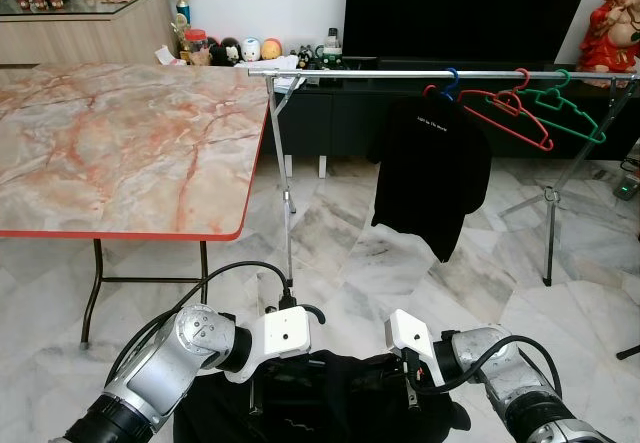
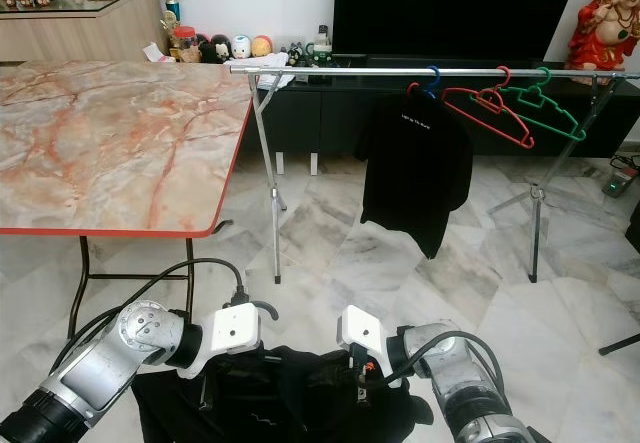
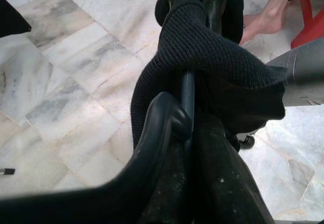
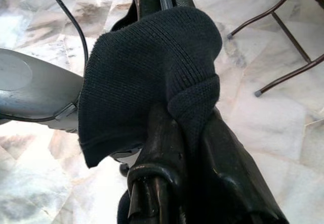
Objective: Hang hanger
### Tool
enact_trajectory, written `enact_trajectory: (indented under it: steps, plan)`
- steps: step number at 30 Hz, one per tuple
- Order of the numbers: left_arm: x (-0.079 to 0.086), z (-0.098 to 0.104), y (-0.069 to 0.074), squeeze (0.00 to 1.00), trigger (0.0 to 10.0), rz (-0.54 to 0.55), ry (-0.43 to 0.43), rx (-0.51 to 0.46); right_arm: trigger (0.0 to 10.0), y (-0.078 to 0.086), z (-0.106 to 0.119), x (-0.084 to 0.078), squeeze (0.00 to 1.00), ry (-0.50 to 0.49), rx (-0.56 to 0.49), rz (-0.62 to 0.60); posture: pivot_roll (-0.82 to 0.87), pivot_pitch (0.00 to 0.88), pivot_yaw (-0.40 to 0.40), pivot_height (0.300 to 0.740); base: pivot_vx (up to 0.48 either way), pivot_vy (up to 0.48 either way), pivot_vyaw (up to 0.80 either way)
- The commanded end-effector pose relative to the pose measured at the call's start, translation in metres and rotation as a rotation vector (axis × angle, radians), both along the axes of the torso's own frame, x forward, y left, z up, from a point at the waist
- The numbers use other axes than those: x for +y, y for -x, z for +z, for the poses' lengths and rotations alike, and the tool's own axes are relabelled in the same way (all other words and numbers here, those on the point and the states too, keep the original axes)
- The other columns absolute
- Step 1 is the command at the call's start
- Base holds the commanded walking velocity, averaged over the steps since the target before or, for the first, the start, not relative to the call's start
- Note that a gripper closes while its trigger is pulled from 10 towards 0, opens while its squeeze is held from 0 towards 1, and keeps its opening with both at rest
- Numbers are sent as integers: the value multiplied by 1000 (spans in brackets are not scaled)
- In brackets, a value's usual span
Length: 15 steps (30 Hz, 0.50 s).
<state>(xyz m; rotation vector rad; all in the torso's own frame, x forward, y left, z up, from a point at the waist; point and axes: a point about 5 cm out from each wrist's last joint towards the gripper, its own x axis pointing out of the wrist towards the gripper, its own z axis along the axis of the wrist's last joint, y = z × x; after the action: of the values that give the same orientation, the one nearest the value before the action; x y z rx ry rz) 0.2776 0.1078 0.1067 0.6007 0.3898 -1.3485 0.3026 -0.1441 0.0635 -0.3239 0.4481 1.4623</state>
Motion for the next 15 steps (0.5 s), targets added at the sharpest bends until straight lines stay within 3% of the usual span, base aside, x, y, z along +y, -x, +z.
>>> enact_trajectory:
  steps: [1, 5, 6, 15]
  plan:
    - [-11, -2, 7, 0, 0, -47, 31, 19, 10000, -9, 14, 9, 0, -54, -84, -13, 71, 0, -17, 740, 0, 0, 0]
    - [-10, -1, 5, 0, 0, 1, 55, 16, 10000, -11, 13, 7, 0, -46, -98, -45, 71, 0, -15, 740, 0, 0, 0]
    - [-10, -2, 4, 0, 0, 19, 60, 17, 10000, -12, 13, 7, 1000, -46, -105, -67, 73, 0, -14, 740, 0, 0, 0]
    - [-7, -8, 4, 0, 0, 55, 63, 36, 10000, -14, 15, 6, 1000, -58, -111, -88, 74, 3, -17, 740, 0, 0, 0]
